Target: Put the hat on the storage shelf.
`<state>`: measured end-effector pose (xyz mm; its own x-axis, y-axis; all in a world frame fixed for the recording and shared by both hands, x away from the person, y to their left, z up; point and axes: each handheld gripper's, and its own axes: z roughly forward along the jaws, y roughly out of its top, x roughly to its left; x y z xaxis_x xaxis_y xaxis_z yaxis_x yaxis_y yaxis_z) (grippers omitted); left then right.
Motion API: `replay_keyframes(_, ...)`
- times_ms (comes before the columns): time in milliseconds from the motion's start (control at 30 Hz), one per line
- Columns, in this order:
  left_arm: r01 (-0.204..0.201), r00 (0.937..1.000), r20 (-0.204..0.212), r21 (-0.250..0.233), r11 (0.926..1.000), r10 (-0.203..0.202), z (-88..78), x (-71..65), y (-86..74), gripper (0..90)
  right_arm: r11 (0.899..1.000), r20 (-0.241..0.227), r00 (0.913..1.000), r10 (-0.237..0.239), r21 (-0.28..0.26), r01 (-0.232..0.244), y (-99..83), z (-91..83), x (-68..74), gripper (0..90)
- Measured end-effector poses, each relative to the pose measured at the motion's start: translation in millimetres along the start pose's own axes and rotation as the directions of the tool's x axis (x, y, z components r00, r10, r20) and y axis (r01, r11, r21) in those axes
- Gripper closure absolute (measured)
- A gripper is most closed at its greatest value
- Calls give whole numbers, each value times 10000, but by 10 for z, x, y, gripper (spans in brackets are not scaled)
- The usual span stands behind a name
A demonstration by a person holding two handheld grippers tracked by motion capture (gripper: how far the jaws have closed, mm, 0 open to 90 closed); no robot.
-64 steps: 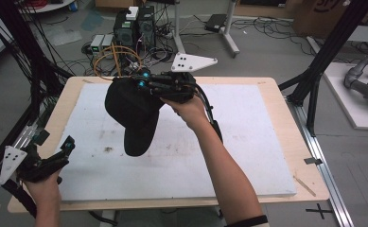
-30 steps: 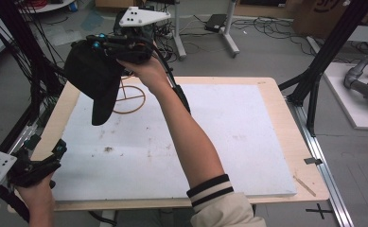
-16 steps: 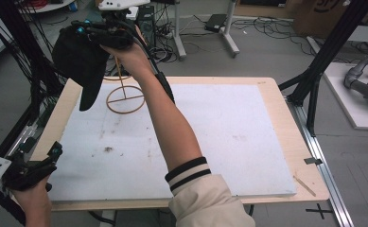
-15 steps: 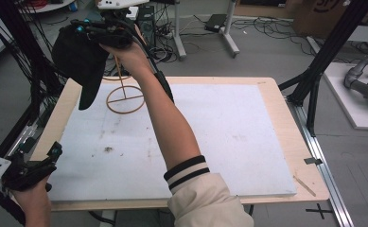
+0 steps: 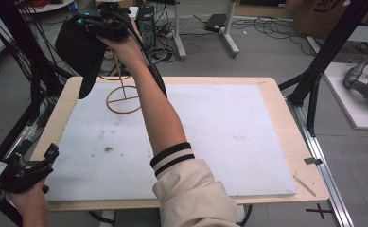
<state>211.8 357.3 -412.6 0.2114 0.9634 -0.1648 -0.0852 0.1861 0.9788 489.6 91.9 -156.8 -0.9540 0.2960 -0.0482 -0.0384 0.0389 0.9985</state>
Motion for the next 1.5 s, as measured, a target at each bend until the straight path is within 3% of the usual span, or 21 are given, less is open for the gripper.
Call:
replay_keyframes(667, -5, 10000, 17, 10, 10000, 5, -11, 18, -17, 92, 9990, 918, 9948, 441, 12, -444, -198, 236, -322, 898)
replay_keyframes(967, -100, 9999, 103, 86, 9999, 100, 8, -5, -23, 92, 9982, 1061, 9925, 603, -12, -605, -285, 272, -421, 898)
replay_keyframes(1233, -102, 9999, 73, 140, 9999, 101, 10, 13, -34, 92, 9961, 1133, 9900, 837, 169, -862, -416, 339, -498, 897)
replay_keyframes(1500, -119, 9999, 87, 181, 9998, 117, 20, 22, -41, 92, 9890, 1500, 9798, 1322, 455, -1404, -659, 284, -636, 897)
